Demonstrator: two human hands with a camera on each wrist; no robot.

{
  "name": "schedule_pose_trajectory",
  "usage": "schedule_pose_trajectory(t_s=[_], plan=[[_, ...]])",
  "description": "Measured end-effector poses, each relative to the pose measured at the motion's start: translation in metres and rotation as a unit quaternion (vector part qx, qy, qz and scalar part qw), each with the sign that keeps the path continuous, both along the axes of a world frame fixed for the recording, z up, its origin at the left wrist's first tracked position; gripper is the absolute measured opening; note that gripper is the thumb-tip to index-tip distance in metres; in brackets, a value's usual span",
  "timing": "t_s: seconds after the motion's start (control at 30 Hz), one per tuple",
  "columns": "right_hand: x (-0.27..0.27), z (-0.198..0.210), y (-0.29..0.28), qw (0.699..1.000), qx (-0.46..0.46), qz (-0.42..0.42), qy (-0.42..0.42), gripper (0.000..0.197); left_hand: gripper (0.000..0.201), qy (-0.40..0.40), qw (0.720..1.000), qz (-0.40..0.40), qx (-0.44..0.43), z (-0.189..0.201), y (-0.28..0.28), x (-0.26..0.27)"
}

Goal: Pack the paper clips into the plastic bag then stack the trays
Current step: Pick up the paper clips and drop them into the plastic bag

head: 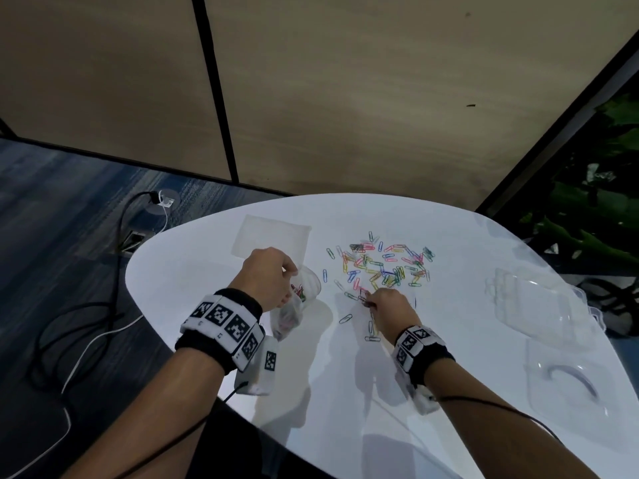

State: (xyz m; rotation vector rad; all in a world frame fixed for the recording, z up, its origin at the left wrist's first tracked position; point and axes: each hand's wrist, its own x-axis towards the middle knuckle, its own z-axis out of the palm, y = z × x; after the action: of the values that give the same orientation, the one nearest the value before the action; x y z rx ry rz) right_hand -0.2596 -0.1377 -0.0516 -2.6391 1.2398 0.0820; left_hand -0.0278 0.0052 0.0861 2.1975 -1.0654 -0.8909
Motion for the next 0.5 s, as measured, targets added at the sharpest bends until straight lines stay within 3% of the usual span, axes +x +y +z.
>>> schedule_pose_trajectory(t_s=[0.07,0.1,0.17,0.27,0.33,0.4,0.47,0.5], plan=[[-0.008,0.017,-0.005,0.978,0.085,-0.139,-0.133,0.016,0.018,-0.002,1.0,-0.008,0.004,-0.001,0.0,-0.002],[-0.012,0.023,-0.007,0.949,0.132,-0.206,-0.198,0.012,0.018,-0.005,1.0,-0.013,0.005,-0.002,0.001,-0.002],[-0.016,0.037,-0.01,0.865,0.259,-0.304,-0.303,0.012,0.019,-0.017,1.0,-0.021,0.004,-0.003,-0.001,-0.003],[-0.005,0.07,-0.009,0.702,0.44,-0.322,-0.458,0.017,0.018,-0.016,0.999,-0.028,0.005,-0.003,-0.004,-0.007],[0.009,0.096,0.002,0.644,0.518,-0.273,-0.491,0.024,0.016,-0.014,0.999,-0.035,0.007,-0.002,-0.005,-0.012],[0.024,0.119,0.019,0.637,0.575,-0.209,-0.468,0.027,0.017,-0.024,0.999,-0.042,0.006,-0.003,-0.007,-0.015],[0.036,0.13,0.035,0.671,0.599,-0.156,-0.409,0.026,0.018,-0.029,0.999,-0.046,0.004,-0.003,-0.007,-0.017],[0.04,0.131,0.041,0.703,0.587,-0.14,-0.376,0.025,0.018,-0.03,0.998,-0.049,0.002,-0.003,-0.008,-0.018]])
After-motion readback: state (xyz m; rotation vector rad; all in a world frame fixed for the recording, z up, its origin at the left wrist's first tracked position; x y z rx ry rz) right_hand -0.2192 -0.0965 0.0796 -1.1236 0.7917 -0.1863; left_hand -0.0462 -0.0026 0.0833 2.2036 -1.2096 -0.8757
